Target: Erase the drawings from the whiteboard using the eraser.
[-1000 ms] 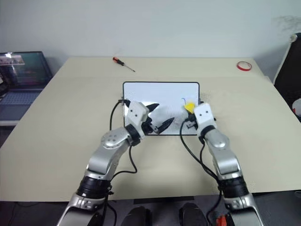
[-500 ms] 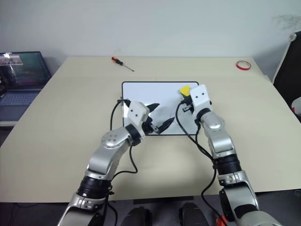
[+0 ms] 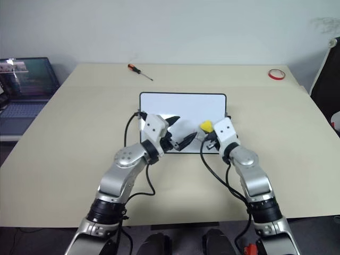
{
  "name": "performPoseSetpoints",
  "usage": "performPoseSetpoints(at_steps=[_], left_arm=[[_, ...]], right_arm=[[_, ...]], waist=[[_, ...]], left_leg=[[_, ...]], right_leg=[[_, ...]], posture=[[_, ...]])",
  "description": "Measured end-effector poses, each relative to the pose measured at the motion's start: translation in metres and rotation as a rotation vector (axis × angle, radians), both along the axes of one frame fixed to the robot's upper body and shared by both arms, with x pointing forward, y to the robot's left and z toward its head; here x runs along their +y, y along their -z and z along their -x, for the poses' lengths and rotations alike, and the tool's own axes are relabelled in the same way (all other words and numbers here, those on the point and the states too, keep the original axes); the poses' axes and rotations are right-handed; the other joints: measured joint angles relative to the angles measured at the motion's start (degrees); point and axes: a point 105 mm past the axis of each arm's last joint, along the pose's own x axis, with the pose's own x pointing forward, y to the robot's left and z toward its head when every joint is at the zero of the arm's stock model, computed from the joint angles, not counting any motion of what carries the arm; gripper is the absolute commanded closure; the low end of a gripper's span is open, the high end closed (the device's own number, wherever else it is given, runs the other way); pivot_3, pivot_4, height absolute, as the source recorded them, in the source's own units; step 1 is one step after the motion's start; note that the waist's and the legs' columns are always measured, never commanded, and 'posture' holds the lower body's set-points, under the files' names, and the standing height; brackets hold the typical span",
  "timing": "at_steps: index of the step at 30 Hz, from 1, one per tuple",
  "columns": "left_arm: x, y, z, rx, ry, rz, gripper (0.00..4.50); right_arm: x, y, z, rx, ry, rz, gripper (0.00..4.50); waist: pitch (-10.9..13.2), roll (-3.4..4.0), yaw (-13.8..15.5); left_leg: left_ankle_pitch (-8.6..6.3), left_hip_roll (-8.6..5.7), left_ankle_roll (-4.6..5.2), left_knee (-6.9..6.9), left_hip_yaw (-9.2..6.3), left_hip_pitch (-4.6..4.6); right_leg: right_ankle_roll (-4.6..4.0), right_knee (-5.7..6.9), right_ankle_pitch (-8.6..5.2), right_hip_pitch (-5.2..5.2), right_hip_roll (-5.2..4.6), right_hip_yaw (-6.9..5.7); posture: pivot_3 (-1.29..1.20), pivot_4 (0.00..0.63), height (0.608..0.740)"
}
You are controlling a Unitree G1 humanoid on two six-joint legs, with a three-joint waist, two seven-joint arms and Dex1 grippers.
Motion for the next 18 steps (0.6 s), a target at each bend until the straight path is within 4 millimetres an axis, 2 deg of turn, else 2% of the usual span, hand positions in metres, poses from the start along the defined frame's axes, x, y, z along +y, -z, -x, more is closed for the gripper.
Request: performPoseSetpoints(at_steps=[11, 15, 18], left_arm=[[-0.001, 0.003, 0.004, 0.016, 0.023, 0.013, 0.00], [0.007, 0.012, 0.017, 0.048, 0.042, 0.019, 0.00], [0.023, 0.020, 0.033, 0.069, 0.038, 0.030, 0.00]], right_arm=[[-0.011, -0.010, -0.001, -0.018, 0.045, -0.101, 3.52], [-0.018, -0.015, 0.002, -0.036, 0.069, -0.141, 3.52], [-0.022, -0.022, 0.009, -0.066, 0.069, -0.163, 3.52]], waist=[[0.04, -0.01, 0.18], [0.06, 0.02, 0.29], [0.11, 0.11, 0.12]], left_leg=[[0.00, 0.00, 0.00, -0.03, 0.00, -0.13], [0.00, 0.07, -0.01, -0.05, 0.00, -0.48], [0.00, 0.16, -0.02, -0.11, -0.05, -0.69]], right_leg=[[0.00, -0.03, 0.00, -0.13, 0.01, 0.00], [0.00, -0.07, -0.01, -0.45, 0.00, 0.02], [-0.01, -0.21, -0.01, -0.64, -0.07, 0.03]], posture=[[0.00, 0.150, 0.740], [0.00, 0.150, 0.740], [0.00, 0.150, 0.740]])
